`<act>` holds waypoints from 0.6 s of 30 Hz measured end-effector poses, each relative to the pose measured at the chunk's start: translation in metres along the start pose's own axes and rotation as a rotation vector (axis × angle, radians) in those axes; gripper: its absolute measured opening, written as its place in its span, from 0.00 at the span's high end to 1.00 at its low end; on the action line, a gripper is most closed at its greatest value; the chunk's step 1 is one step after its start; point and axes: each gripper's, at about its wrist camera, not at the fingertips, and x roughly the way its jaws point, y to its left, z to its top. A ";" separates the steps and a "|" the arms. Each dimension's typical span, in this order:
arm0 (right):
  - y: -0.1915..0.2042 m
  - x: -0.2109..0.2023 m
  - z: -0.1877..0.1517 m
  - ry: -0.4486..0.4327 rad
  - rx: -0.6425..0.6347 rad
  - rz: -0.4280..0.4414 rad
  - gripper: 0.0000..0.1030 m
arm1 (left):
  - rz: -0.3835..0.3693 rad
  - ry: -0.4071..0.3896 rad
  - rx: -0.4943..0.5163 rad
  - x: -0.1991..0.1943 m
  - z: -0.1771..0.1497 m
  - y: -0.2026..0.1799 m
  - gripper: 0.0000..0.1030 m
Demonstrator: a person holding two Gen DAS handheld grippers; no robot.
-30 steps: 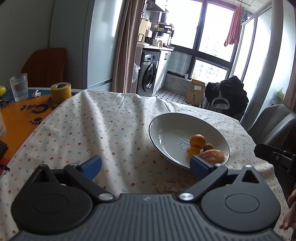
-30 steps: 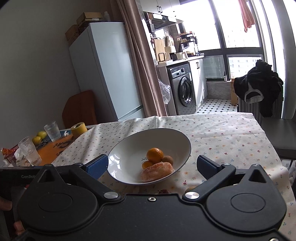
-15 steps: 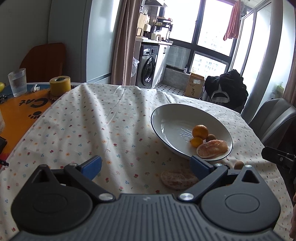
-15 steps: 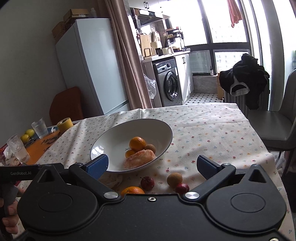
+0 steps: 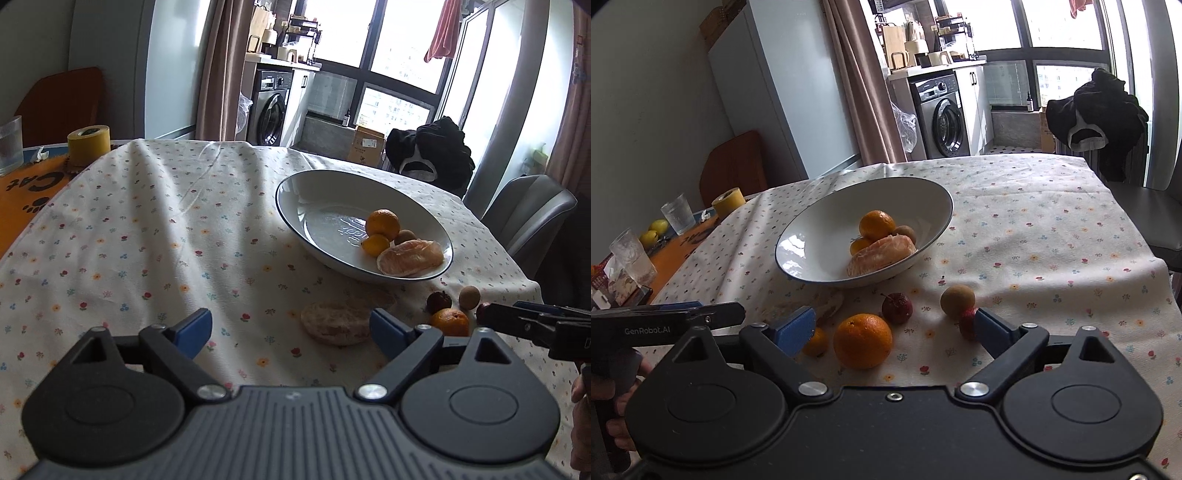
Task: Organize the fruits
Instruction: 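Withdraw both open grippers from the bowl, then grasp the large orange with the right gripper while the left approaches the bagged peeled orange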
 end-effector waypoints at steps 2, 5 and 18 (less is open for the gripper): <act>0.003 0.004 -0.002 0.014 -0.004 0.013 0.19 | -0.009 0.002 0.010 0.004 -0.001 -0.001 0.16; 0.005 0.007 -0.004 0.026 -0.002 0.030 0.28 | -0.021 0.011 0.008 0.009 -0.002 -0.001 0.16; 0.014 0.029 -0.013 0.070 -0.017 0.063 0.47 | -0.048 0.035 0.014 0.023 -0.005 -0.010 0.16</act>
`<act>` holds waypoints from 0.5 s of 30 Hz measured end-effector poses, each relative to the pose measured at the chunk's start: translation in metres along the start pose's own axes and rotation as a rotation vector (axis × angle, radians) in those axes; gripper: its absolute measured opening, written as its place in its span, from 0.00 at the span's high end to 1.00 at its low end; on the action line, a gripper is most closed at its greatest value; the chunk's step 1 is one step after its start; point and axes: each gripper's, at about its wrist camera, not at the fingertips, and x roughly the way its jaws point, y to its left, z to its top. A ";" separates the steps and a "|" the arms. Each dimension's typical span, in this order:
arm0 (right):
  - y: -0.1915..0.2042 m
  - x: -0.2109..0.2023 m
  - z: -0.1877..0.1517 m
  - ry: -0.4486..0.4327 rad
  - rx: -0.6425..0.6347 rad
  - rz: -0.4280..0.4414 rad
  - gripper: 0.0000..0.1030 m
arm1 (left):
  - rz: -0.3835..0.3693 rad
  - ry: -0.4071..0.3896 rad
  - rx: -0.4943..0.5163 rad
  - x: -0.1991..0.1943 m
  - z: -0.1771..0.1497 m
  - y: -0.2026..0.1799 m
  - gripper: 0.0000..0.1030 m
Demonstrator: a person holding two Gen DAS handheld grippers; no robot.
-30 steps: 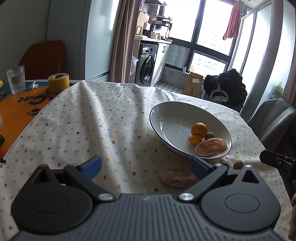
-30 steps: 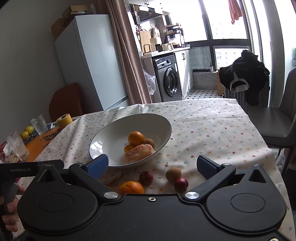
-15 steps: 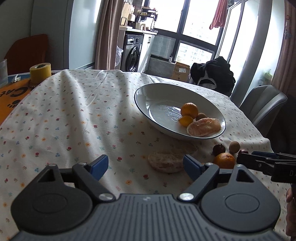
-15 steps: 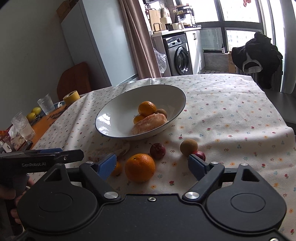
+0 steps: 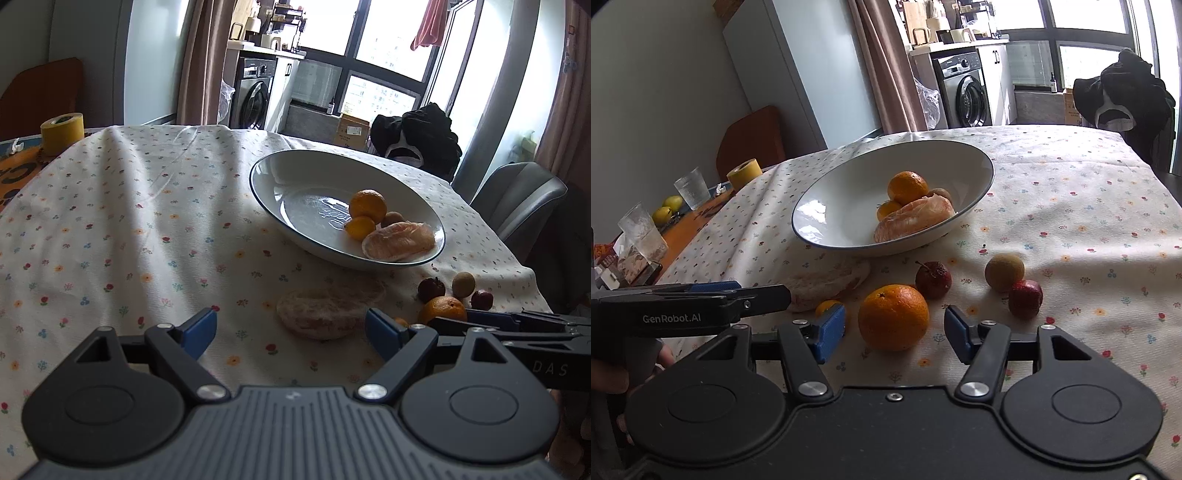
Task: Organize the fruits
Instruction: 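Grasp the large orange with the right gripper while the left approaches the bagged peeled orange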
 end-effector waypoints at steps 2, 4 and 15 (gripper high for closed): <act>-0.001 0.004 -0.001 0.012 0.007 0.008 0.58 | 0.004 -0.002 0.007 0.001 0.001 -0.004 0.16; -0.002 0.004 -0.001 0.004 0.003 0.011 0.61 | 0.004 -0.001 0.008 0.002 0.002 -0.008 0.16; -0.015 -0.008 -0.002 0.015 0.013 0.011 0.61 | 0.083 0.005 -0.024 0.015 0.003 -0.027 0.08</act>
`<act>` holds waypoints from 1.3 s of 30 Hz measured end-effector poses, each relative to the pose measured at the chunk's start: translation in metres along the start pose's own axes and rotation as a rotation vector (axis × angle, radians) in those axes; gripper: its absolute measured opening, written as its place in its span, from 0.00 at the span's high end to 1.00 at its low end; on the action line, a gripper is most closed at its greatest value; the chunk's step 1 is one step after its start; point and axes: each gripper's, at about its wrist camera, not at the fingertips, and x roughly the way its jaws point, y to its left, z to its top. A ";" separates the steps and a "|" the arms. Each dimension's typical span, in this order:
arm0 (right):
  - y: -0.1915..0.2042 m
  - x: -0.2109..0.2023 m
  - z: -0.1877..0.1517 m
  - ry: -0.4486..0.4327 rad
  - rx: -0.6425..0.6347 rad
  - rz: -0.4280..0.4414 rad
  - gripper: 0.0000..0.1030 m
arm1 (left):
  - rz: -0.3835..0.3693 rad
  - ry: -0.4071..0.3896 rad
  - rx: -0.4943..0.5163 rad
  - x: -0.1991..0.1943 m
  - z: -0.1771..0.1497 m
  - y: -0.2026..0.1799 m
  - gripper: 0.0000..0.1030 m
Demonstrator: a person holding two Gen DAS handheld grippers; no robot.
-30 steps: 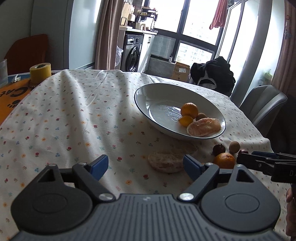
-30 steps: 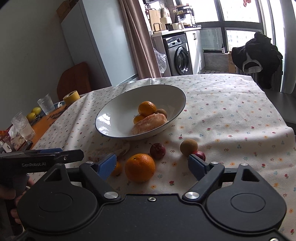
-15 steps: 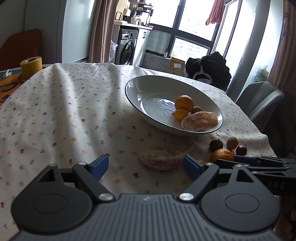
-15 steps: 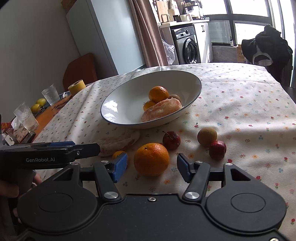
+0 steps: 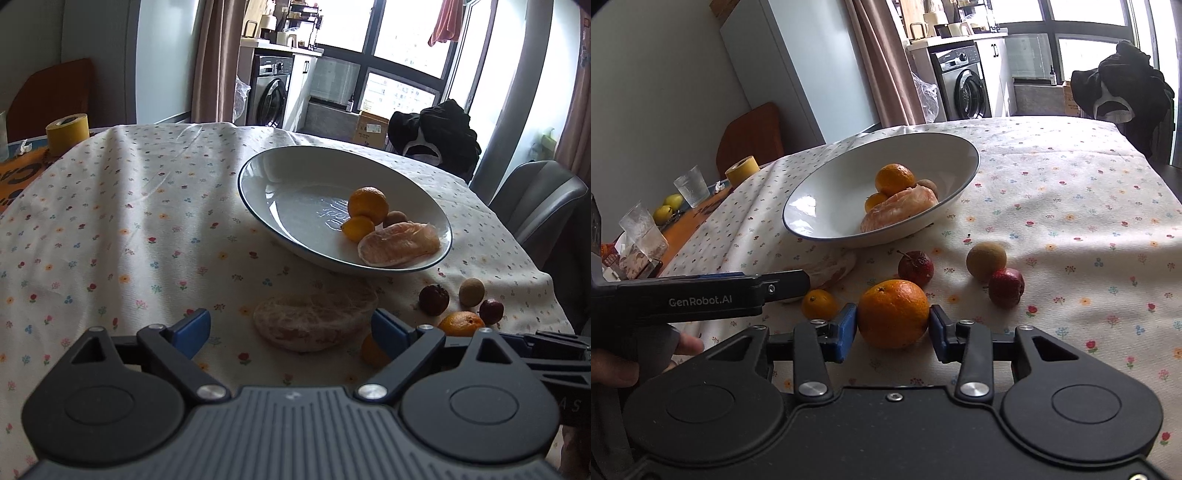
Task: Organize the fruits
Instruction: 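Grasp the large orange with the right gripper while the left approaches the bagged peeled orange, then close the left gripper on the bagged peeled orange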
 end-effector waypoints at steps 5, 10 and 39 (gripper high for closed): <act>-0.007 -0.004 0.001 -0.007 0.000 -0.011 0.61 | 0.033 -0.006 0.006 0.004 0.002 -0.011 0.06; -0.018 -0.009 0.000 -0.007 0.013 -0.021 0.61 | 0.041 0.004 0.031 0.008 0.003 -0.023 0.05; -0.018 -0.023 0.005 -0.051 -0.002 -0.043 0.61 | 0.095 0.031 -0.010 0.008 0.002 -0.015 0.23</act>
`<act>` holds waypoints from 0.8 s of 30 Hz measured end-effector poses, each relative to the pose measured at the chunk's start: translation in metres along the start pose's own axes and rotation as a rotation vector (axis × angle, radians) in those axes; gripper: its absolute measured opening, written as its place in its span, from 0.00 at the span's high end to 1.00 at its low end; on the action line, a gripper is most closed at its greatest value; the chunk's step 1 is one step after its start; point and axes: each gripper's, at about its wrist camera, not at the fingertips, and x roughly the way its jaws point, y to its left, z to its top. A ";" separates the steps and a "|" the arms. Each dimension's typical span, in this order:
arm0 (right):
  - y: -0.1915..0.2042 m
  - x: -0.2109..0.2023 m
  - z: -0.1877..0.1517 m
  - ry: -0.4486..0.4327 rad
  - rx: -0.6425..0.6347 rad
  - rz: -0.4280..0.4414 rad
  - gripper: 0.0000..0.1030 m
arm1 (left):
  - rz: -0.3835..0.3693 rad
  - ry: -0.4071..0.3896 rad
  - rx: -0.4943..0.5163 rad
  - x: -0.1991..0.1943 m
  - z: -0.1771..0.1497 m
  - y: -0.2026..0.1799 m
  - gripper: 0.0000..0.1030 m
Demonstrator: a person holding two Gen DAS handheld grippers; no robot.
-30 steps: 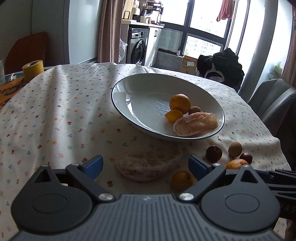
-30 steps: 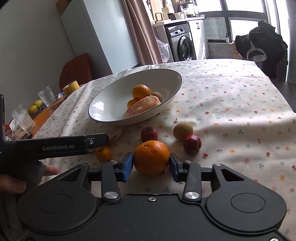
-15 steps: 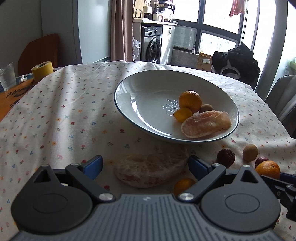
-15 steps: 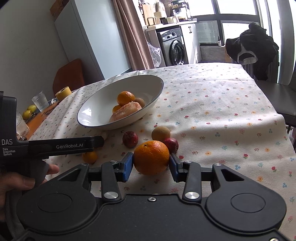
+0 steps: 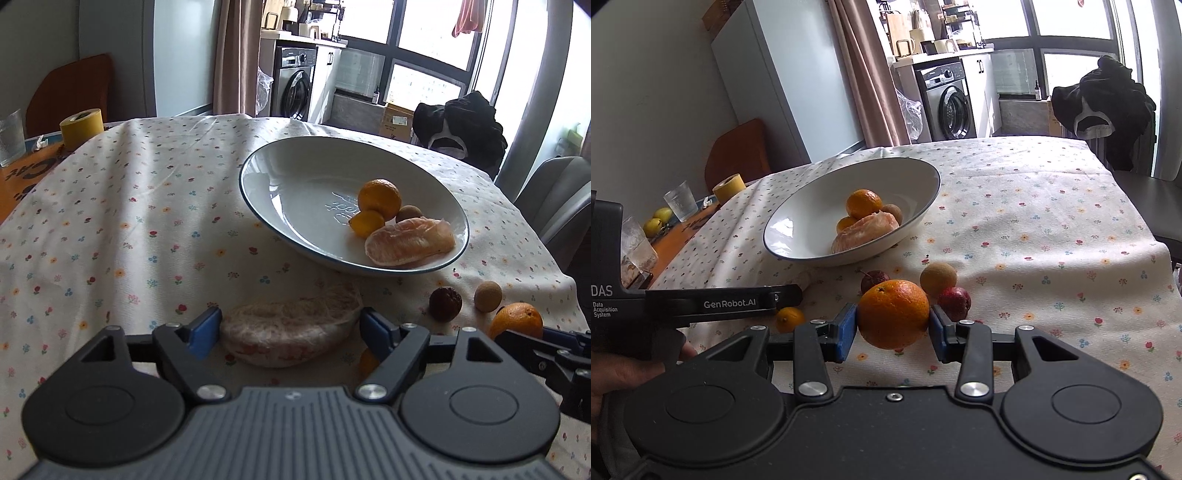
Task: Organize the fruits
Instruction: 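Close the left gripper on the bagged peeled orange, then carry both fruits over the white bowl and open the left gripper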
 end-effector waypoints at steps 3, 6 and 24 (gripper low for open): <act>0.004 0.000 0.001 -0.002 -0.005 0.001 0.61 | 0.002 -0.008 -0.005 -0.007 0.000 0.008 0.23; 0.007 -0.001 0.004 -0.010 -0.005 0.003 0.61 | 0.005 -0.011 -0.007 -0.011 0.002 0.015 0.23; 0.017 -0.003 0.025 -0.071 -0.022 -0.008 0.61 | -0.023 -0.084 0.001 -0.038 0.015 0.024 0.23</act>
